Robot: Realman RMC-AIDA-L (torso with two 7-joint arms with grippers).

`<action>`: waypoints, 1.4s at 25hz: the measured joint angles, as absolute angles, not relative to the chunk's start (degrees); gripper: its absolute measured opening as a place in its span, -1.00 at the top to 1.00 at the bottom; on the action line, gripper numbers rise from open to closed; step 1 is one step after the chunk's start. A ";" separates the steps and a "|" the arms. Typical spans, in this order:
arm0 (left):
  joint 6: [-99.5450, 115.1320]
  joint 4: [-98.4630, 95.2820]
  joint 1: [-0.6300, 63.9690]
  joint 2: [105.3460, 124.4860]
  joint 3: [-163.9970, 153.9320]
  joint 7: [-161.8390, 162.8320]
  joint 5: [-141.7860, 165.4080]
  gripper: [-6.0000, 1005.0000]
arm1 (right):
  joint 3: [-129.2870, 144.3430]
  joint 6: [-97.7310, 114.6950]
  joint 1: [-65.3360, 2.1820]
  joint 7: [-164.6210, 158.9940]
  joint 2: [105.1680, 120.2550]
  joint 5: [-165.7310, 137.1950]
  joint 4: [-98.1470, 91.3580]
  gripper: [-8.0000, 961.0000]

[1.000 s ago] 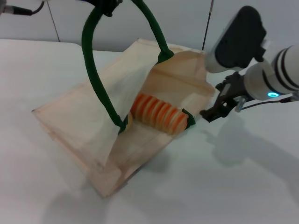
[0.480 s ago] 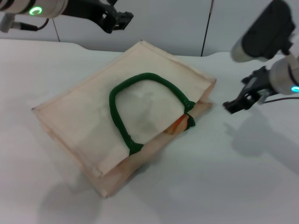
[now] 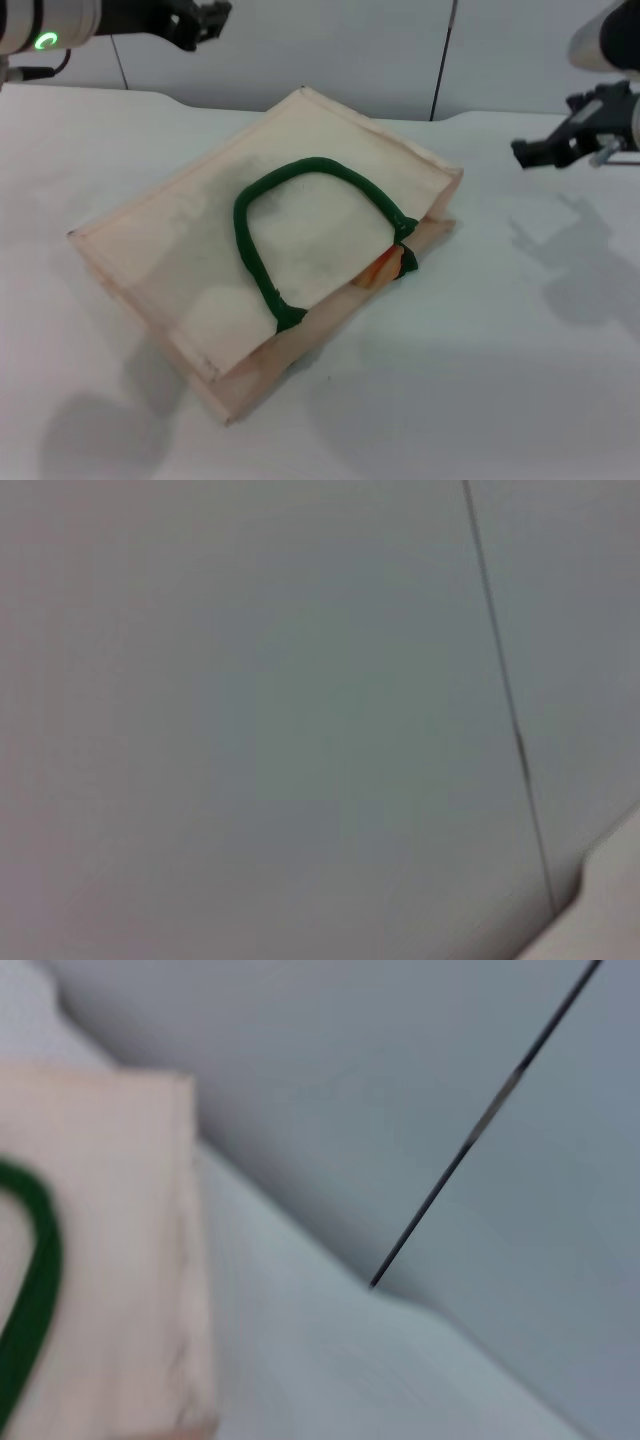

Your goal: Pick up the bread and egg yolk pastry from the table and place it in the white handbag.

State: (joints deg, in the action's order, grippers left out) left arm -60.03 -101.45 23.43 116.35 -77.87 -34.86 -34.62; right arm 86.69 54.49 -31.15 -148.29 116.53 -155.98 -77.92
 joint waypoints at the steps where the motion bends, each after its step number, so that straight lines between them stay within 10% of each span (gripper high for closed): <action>1: -57.70 -100.85 22.66 116.36 -78.06 -35.46 -35.51 0.10 | 86.81 52.63 -30.69 -148.70 116.55 -155.60 -77.92 -0.82; 35: -1.56 -80.21 8.72 116.27 -99.31 -39.93 -41.95 0.12 | 108.94 -18.61 -14.53 -149.91 116.28 -131.00 -57.58 -0.82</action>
